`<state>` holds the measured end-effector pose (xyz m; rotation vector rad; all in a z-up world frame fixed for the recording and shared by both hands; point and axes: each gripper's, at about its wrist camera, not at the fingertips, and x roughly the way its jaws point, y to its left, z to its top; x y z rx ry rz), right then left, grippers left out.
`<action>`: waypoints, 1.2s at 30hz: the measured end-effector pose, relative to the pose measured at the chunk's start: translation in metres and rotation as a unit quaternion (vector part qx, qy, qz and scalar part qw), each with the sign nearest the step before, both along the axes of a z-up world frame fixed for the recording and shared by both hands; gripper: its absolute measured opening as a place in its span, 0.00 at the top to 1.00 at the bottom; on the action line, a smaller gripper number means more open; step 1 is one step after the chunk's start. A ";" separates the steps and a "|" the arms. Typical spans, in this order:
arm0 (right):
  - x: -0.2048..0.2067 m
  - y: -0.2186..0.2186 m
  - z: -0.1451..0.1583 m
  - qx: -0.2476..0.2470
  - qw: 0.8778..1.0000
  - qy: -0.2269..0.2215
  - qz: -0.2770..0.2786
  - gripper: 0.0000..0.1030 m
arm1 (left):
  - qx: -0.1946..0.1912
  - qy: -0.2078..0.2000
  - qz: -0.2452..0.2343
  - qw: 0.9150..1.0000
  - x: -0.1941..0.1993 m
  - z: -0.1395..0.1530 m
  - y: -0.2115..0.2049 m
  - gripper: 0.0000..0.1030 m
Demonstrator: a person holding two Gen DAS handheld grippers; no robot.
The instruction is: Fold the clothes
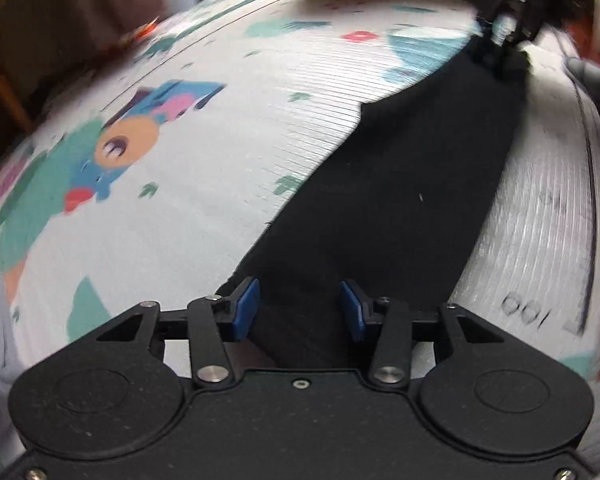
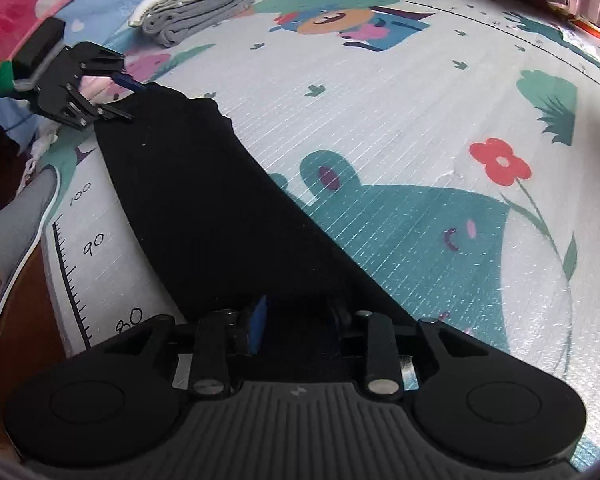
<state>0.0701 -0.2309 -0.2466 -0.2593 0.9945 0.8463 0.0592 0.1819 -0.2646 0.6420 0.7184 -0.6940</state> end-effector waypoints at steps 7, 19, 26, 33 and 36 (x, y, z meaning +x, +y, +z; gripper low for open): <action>-0.010 0.006 0.007 0.016 0.999 -0.019 0.028 0.63 | -0.031 0.024 -0.031 0.999 -0.019 0.002 -0.029 0.58; -0.030 -0.001 0.003 -0.018 0.999 -0.006 0.036 0.58 | -0.109 0.088 -0.072 0.988 0.041 -0.019 -0.128 0.52; -0.044 -0.018 0.015 0.003 1.000 -0.011 0.008 0.55 | -0.145 0.079 -0.072 0.984 0.034 -0.004 -0.134 0.49; -0.010 -0.064 0.010 0.047 0.983 0.059 -0.167 0.55 | -0.130 0.108 -0.067 0.983 0.027 -0.015 -0.146 0.49; -0.006 -0.082 -0.001 0.081 0.963 0.121 -0.226 0.55 | -0.153 0.113 -0.077 0.979 0.021 -0.006 -0.148 0.49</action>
